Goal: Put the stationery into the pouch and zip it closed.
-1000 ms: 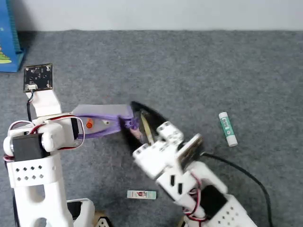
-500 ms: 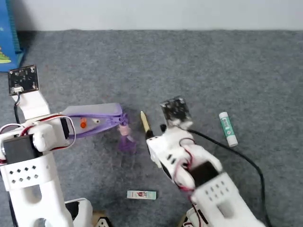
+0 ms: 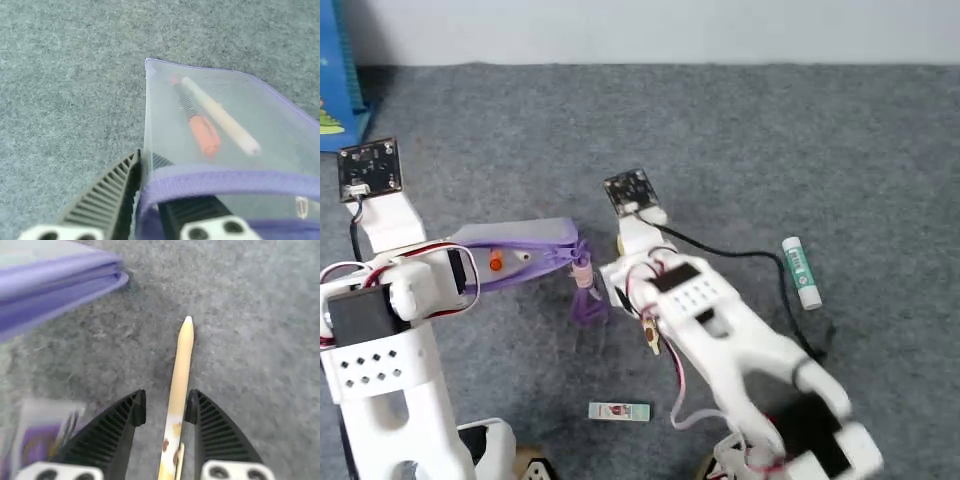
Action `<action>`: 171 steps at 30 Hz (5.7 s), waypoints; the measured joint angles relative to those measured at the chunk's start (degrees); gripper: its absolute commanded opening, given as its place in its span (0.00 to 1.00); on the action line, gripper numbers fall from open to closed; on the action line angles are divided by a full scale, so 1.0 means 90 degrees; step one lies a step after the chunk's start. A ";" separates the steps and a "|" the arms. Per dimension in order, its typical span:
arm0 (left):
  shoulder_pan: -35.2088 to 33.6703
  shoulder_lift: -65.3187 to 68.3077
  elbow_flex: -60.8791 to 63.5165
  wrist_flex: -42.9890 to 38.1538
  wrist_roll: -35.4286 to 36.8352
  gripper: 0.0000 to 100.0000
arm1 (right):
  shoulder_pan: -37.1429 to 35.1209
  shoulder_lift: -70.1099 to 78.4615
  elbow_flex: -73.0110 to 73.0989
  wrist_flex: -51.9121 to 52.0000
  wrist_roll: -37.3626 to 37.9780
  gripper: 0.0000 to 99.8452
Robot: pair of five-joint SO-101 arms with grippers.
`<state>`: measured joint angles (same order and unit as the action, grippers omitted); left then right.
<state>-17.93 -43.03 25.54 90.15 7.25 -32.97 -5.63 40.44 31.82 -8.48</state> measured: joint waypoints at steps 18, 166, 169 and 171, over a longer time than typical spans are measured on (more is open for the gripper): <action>0.0000 0.0000 0.0000 0.0000 0.0000 0.01 | 0.0518 0.2647 -0.2510 0.1172 0.0264 0.03; 0.0000 0.0000 0.0078 0.0000 0.0000 0.01 | 0.3946 -0.2081 0.1416 0.1387 0.1944 0.22; 0.0000 0.0000 0.0166 0.0000 0.0000 0.01 | 0.4122 -0.1387 0.0840 0.1280 0.1944 0.22; -0.0029 -0.0010 0.0166 0.0000 0.0000 0.01 | 0.4220 -0.0899 0.0400 0.1260 0.1944 0.22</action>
<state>-18.20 -43.12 27.03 90.15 7.25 5.01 -13.71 44.04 43.16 9.01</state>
